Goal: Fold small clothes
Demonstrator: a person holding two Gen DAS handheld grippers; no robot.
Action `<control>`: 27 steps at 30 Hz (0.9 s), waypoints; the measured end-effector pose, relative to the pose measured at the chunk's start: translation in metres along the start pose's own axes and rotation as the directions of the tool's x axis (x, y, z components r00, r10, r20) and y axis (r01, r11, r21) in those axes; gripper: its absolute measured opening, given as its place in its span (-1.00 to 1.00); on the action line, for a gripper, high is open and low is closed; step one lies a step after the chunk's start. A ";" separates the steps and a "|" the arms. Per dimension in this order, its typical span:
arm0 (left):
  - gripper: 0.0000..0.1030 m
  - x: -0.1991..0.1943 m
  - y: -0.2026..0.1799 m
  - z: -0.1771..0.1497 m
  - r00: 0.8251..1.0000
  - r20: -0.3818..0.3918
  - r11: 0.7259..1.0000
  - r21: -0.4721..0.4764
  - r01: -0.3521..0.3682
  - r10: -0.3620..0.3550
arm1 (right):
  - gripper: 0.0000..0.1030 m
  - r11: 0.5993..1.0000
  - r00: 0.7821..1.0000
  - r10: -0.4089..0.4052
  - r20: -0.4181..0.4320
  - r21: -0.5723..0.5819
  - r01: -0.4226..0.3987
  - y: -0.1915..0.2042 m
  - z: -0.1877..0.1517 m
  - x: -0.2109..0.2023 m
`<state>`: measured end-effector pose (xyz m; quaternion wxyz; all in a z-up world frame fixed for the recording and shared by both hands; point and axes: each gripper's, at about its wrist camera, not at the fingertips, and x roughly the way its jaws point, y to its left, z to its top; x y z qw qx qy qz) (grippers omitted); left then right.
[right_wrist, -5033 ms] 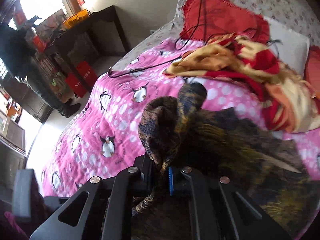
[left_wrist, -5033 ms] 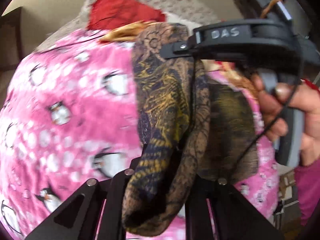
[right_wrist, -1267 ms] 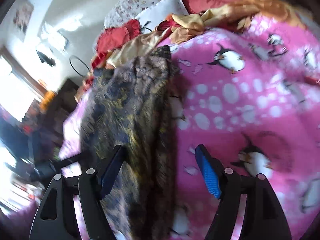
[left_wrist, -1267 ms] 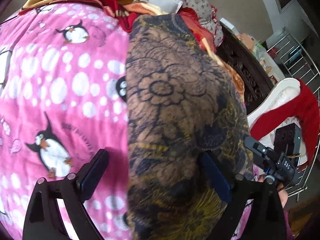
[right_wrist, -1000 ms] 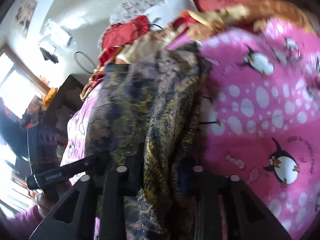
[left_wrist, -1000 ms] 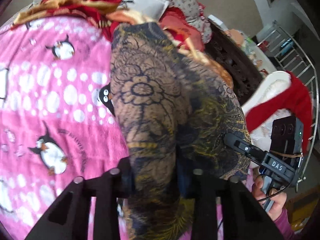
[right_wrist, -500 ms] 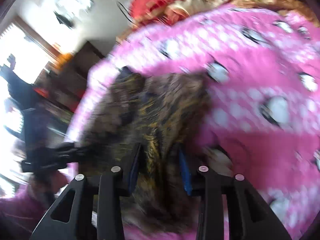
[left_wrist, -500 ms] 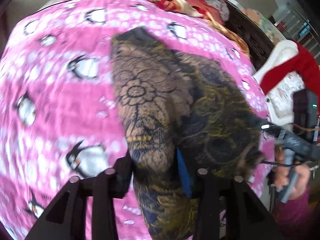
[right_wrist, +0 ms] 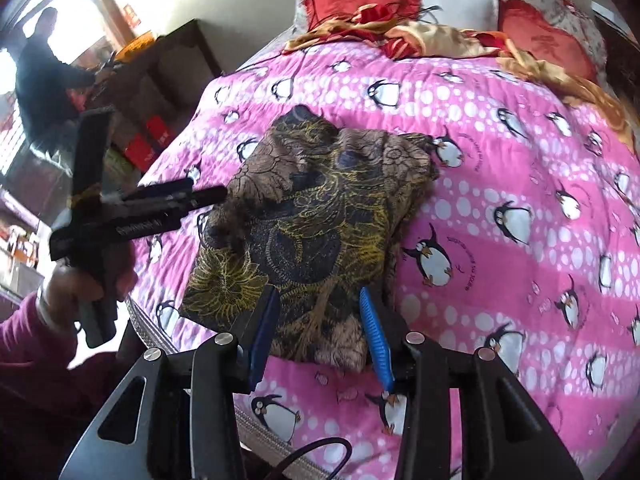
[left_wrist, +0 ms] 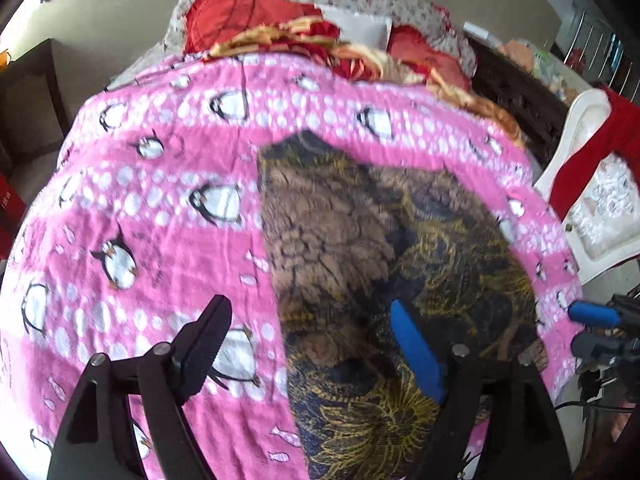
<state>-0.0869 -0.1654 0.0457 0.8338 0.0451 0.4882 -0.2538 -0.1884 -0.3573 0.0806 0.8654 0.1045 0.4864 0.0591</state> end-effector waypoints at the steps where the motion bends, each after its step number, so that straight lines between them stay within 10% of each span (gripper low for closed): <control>1: 0.65 0.004 -0.003 0.000 1.000 -0.004 1.000 0.006 -0.007 0.007 | -0.32 1.000 1.000 0.001 0.018 -0.002 -0.001 0.003 0.001 0.003; 8: 0.65 0.005 -0.014 -0.004 0.996 0.026 0.997 0.006 -0.082 0.081 | -0.48 0.984 0.984 -0.173 -0.041 0.037 0.175 -0.021 -0.010 0.080; 27: 0.65 -0.058 -0.019 0.000 0.976 0.179 0.991 0.029 -0.131 0.124 | -0.16 0.980 0.971 -0.167 0.170 0.140 0.143 0.036 -0.003 0.000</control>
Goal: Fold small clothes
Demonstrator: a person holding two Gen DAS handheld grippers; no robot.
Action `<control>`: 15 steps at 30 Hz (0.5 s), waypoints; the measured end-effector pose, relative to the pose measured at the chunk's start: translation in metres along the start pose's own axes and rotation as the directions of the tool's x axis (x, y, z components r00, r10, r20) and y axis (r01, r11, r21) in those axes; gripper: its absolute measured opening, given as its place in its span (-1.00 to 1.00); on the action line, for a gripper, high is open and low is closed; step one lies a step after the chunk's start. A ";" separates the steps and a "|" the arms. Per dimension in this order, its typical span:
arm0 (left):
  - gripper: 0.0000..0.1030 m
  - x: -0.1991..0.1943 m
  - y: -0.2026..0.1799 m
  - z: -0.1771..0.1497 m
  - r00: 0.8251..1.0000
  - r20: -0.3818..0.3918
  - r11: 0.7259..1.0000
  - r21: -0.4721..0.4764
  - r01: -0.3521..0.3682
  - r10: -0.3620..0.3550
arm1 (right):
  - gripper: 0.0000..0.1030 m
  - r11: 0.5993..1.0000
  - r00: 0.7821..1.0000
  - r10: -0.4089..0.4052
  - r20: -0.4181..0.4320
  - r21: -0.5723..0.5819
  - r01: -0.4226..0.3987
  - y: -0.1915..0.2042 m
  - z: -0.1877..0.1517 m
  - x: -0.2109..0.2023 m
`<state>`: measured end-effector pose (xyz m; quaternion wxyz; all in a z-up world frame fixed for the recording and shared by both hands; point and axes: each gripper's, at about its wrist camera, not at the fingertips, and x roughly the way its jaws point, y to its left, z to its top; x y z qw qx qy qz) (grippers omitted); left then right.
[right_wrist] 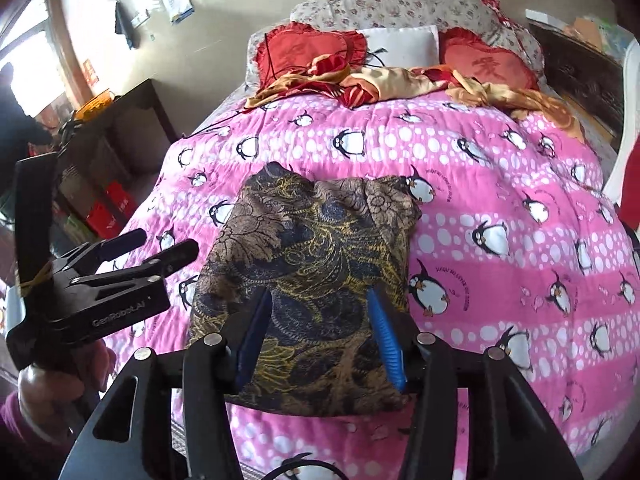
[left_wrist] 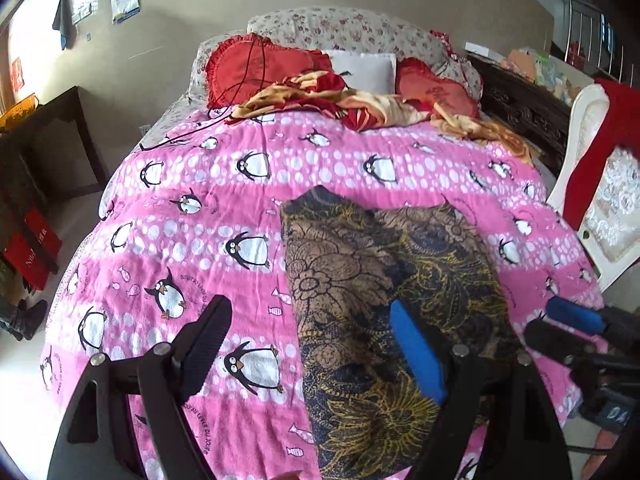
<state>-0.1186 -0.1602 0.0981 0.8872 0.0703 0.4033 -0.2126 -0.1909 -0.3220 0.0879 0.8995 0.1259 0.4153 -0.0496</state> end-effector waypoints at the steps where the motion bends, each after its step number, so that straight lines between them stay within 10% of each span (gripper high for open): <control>1: 0.65 -0.001 0.001 0.001 1.000 0.003 1.000 -0.007 0.002 -0.002 | -0.16 1.000 1.000 -0.001 -0.002 0.000 0.001 -0.001 0.001 0.002; 15: 0.65 -0.003 0.003 0.001 1.000 -0.001 0.999 -0.024 -0.025 0.025 | -0.16 0.992 0.993 -0.119 -0.010 -0.038 0.119 -0.003 0.011 0.024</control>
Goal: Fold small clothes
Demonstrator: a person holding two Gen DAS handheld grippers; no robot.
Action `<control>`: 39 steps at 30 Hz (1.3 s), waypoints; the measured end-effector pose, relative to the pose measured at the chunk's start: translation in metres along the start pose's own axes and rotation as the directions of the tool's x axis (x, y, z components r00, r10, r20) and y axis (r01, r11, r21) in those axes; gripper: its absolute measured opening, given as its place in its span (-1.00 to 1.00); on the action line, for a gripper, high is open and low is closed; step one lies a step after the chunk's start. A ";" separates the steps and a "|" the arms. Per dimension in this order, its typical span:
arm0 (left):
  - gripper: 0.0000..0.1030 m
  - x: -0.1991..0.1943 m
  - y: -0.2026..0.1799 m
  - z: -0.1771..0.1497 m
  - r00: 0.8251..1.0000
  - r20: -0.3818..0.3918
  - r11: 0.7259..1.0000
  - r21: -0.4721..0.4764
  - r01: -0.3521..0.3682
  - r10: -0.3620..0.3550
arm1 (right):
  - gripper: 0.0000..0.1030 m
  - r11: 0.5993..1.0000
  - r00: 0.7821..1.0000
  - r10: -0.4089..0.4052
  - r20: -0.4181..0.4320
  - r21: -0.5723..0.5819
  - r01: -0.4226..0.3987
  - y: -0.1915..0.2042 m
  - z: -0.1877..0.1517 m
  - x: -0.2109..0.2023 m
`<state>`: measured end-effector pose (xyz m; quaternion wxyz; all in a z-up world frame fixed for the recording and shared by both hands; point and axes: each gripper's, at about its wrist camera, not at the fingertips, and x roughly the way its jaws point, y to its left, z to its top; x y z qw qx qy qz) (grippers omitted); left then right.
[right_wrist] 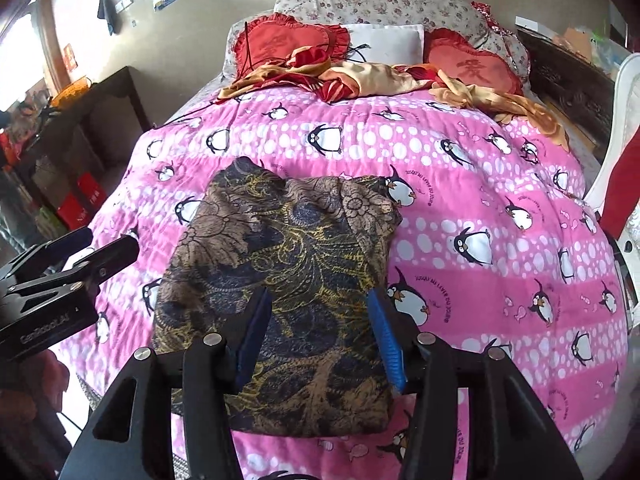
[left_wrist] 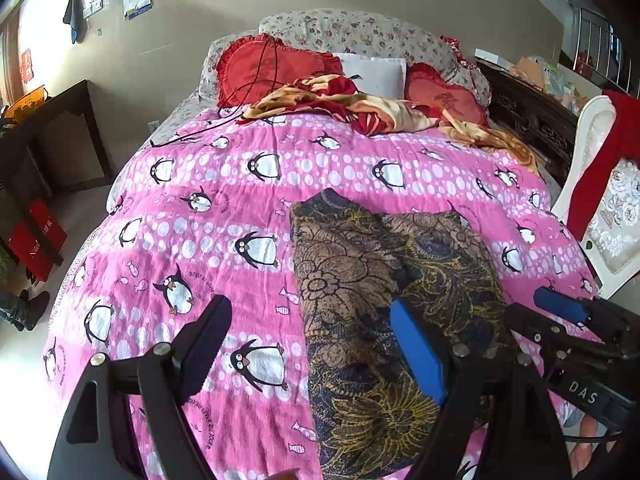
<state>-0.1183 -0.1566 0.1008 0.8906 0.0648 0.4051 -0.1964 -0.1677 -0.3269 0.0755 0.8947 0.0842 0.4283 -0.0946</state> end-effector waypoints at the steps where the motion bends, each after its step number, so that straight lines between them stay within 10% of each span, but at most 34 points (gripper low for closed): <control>1: 0.65 0.000 0.000 0.000 1.000 -0.001 1.000 0.000 -0.001 0.001 | -0.16 1.000 1.000 0.004 0.001 0.000 -0.004 0.000 0.001 0.001; 39: 0.65 0.013 0.005 -0.002 1.000 -0.018 1.000 0.002 -0.024 0.024 | -0.14 1.000 0.999 0.009 -0.031 -0.009 -0.009 0.011 0.003 0.019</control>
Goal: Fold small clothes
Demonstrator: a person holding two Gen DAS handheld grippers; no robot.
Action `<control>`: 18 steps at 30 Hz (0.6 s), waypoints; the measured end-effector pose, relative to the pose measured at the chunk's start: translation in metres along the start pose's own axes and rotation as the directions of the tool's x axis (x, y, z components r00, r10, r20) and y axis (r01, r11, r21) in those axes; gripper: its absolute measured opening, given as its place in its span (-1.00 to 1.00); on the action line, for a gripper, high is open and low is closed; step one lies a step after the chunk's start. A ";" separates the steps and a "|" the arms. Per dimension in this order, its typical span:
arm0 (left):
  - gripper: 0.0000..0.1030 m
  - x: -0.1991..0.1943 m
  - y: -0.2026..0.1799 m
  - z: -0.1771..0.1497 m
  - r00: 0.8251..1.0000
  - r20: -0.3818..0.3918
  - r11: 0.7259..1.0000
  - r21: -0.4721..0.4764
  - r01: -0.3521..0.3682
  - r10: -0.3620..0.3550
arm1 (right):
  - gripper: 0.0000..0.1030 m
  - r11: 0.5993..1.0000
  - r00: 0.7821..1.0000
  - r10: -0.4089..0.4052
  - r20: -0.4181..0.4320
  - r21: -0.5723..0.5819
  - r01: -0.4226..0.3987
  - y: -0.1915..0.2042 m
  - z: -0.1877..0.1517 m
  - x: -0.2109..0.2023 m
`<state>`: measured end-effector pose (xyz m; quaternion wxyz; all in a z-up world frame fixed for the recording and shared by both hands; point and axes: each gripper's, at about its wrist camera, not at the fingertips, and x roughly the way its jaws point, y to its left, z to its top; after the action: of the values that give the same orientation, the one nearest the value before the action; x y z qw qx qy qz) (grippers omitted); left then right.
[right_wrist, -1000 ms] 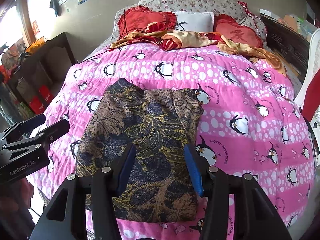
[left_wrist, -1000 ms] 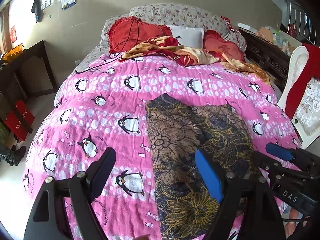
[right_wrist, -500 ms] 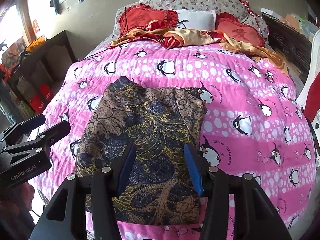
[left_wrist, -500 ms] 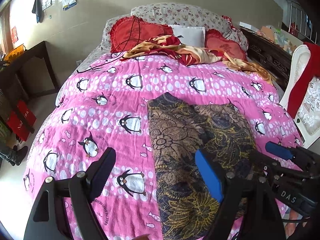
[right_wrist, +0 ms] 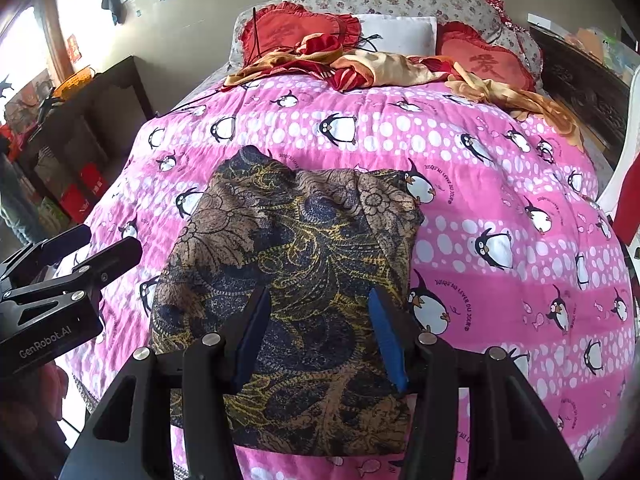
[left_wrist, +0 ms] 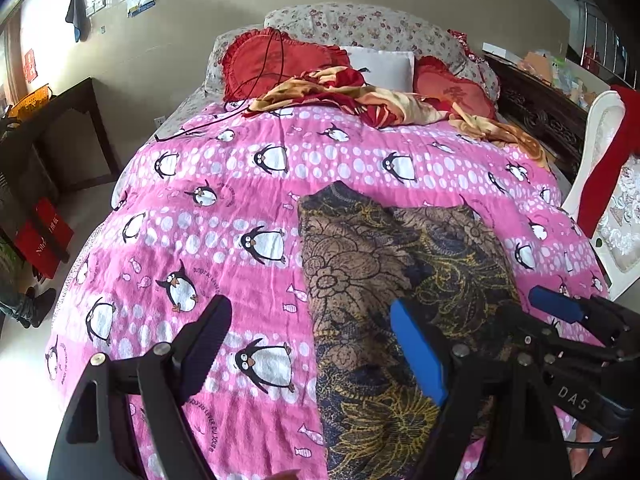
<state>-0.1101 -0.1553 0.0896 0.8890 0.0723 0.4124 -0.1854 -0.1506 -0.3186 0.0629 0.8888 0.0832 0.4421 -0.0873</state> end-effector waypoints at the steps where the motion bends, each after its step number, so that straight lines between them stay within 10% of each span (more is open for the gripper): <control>1: 0.65 0.001 0.000 0.000 1.000 -0.001 1.000 0.000 -0.001 0.001 | -0.13 1.000 1.000 0.001 0.000 0.001 -0.001 0.000 0.000 0.000; 18: 0.65 0.002 0.000 0.002 1.000 -0.003 1.000 0.000 -0.003 0.003 | -0.10 1.000 1.000 -0.002 -0.009 -0.012 0.002 0.000 0.000 0.005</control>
<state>-0.1076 -0.1558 0.0896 0.8886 0.0731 0.4136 -0.1841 -0.1472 -0.3193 0.0590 0.8873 0.0780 0.4466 -0.0852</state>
